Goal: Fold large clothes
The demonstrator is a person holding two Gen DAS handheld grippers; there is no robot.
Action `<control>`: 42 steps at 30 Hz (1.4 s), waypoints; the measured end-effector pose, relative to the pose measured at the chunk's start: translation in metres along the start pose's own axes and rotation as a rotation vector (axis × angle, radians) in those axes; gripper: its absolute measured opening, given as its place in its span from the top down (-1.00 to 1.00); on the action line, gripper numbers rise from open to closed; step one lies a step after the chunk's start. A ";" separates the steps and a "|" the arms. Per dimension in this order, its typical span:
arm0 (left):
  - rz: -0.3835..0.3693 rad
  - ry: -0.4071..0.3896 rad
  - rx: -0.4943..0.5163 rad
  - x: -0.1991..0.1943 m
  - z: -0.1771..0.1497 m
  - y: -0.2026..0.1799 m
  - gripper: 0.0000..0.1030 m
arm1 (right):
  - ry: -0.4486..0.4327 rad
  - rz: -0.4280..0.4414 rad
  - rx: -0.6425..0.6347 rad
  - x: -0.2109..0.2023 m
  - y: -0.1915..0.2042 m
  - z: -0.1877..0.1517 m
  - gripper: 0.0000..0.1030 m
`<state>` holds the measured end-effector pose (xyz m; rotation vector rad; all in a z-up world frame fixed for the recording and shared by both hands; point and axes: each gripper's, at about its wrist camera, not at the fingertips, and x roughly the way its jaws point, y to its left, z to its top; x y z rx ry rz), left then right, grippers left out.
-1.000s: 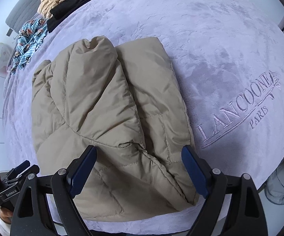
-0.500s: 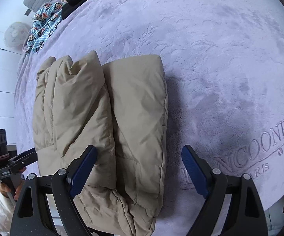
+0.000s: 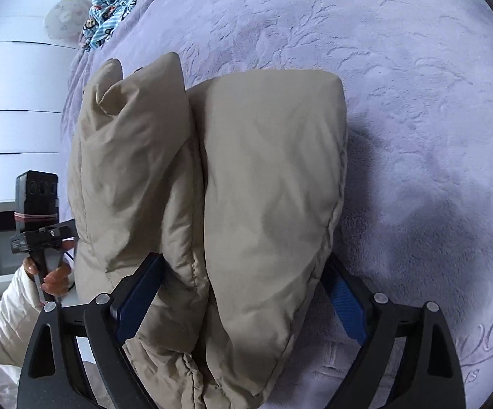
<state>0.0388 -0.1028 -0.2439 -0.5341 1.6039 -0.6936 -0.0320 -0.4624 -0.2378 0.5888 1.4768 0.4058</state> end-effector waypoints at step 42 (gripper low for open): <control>0.133 -0.351 0.125 -0.189 0.003 0.006 -0.44 | -0.091 0.301 -0.055 0.070 0.199 0.038 -0.03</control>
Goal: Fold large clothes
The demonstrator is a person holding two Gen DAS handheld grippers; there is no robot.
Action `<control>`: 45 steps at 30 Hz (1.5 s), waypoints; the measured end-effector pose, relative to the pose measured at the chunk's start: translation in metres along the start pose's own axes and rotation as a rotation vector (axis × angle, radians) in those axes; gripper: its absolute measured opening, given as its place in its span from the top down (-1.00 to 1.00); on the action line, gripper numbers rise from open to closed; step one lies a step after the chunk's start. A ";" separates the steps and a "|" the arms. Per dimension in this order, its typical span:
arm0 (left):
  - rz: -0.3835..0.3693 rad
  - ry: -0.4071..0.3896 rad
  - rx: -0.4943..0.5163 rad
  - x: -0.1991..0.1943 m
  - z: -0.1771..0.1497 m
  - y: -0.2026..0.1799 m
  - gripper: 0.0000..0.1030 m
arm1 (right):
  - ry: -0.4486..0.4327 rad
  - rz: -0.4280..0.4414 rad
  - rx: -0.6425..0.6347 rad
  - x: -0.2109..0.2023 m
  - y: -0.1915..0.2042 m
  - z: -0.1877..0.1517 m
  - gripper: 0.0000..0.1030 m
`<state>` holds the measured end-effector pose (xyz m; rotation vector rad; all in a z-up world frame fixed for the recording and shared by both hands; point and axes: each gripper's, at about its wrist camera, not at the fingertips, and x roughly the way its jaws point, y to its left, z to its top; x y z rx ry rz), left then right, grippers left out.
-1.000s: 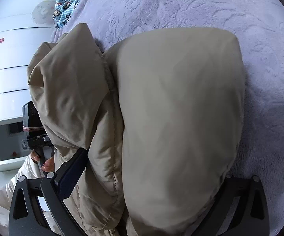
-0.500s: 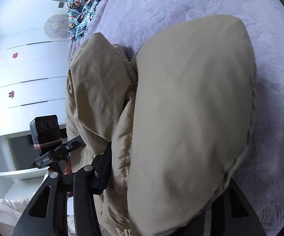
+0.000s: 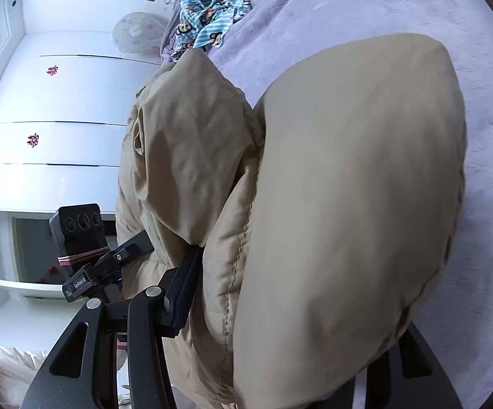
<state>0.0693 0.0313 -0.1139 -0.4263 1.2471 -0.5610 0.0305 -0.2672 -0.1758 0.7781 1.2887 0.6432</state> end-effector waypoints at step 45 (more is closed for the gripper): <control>0.571 -0.138 0.227 -0.004 0.106 0.157 -0.48 | -0.096 -0.543 -0.015 0.217 0.099 0.010 0.82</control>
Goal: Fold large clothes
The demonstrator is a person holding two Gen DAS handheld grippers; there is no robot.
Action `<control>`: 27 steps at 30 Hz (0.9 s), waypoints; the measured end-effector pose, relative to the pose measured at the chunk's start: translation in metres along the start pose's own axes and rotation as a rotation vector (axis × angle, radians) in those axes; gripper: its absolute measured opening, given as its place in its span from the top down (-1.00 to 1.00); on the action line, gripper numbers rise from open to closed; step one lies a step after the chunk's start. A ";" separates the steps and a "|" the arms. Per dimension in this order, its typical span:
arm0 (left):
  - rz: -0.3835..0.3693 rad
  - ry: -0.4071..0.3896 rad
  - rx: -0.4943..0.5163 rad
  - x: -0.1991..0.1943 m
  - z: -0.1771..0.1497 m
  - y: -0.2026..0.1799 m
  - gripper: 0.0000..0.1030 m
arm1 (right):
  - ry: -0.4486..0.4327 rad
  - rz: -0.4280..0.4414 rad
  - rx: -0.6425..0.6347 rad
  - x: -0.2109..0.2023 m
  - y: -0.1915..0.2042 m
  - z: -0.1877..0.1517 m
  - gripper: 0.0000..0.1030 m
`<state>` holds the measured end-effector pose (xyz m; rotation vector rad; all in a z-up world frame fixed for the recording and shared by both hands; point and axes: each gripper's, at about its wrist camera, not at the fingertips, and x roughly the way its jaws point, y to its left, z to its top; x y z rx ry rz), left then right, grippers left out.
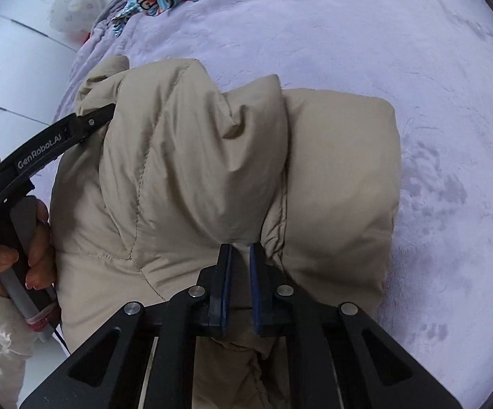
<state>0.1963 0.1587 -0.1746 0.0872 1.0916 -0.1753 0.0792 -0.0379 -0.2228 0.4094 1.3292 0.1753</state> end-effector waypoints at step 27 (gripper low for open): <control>0.019 0.155 -0.147 -0.105 -0.103 0.036 -1.00 | -0.005 -0.094 -0.029 -0.063 0.021 -0.051 0.72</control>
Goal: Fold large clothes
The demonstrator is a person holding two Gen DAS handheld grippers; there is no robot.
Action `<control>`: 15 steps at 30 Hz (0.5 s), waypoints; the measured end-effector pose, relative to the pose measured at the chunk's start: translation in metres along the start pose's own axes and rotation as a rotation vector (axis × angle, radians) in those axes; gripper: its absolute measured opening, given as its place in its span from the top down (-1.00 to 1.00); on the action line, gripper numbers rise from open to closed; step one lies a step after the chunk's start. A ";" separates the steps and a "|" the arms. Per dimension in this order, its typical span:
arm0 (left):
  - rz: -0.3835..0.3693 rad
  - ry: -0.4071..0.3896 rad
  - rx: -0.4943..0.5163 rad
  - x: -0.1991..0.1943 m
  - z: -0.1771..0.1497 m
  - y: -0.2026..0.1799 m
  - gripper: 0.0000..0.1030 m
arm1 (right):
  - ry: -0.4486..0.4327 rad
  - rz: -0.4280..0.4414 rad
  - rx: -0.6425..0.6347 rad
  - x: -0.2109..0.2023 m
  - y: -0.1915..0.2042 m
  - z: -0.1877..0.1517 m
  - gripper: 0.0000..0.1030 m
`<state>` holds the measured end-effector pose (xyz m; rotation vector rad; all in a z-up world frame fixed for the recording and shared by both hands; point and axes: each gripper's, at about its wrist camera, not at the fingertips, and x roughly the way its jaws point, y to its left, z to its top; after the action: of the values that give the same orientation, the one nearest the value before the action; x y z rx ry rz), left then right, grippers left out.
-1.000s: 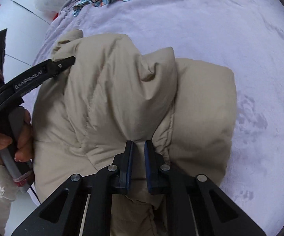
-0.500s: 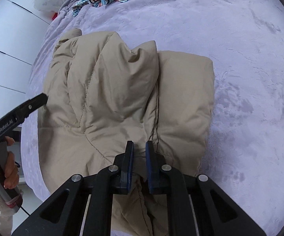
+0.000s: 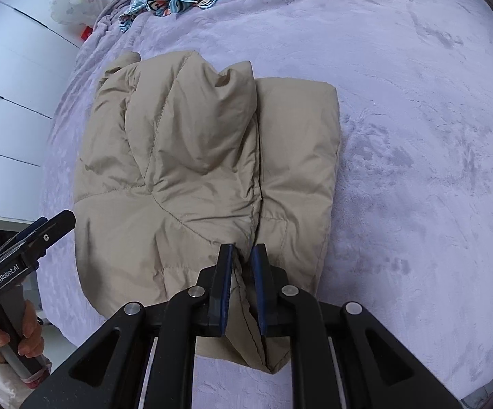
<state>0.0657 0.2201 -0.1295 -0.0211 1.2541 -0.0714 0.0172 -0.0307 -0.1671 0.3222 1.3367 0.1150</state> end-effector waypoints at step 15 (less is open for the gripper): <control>0.033 -0.006 -0.035 -0.033 -0.052 -0.006 -1.00 | 0.007 0.027 -0.029 -0.028 -0.008 -0.034 0.72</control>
<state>0.0062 0.2177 -0.1137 -0.0312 1.2498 -0.0204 -0.0233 -0.0399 -0.1497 0.3150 1.3369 0.1582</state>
